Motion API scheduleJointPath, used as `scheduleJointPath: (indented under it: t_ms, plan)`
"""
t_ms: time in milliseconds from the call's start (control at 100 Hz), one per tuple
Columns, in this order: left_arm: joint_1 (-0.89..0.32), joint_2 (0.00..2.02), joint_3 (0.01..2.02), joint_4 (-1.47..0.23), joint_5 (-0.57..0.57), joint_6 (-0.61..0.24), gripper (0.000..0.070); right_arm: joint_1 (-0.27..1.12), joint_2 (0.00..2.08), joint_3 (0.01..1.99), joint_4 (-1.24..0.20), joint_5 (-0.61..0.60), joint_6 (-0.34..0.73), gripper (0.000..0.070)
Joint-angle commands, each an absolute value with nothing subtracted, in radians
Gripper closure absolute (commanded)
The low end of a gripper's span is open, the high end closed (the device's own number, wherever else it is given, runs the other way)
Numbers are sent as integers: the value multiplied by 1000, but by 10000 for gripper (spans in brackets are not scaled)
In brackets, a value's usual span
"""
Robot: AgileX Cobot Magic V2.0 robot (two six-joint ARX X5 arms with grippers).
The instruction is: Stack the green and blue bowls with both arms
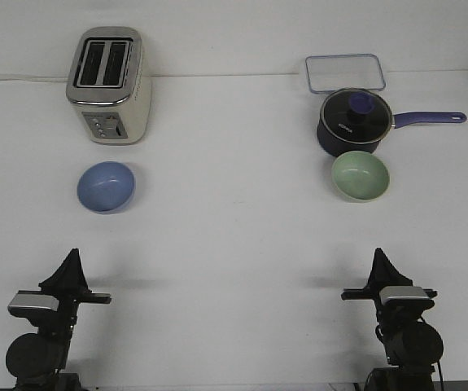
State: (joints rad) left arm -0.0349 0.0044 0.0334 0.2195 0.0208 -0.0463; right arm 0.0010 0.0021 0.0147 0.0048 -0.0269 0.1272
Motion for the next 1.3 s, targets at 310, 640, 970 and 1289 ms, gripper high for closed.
scheduleJointPath:
  t_ms: [310,640,970,1289]
  plan:
    - [-33,3,16,231,15,-54,688,2,1,30,15,-27,125,700]
    - [-33,3,16,231,15,-54,688,2,38,239,-154,-28,124,700]
    - [-33,3,16,231,15,-54,688,2,349,677,-638,-28,96,700]
    - [-33,3,16,231,15,-54,688,2,650,931,-846,-29,75,700]
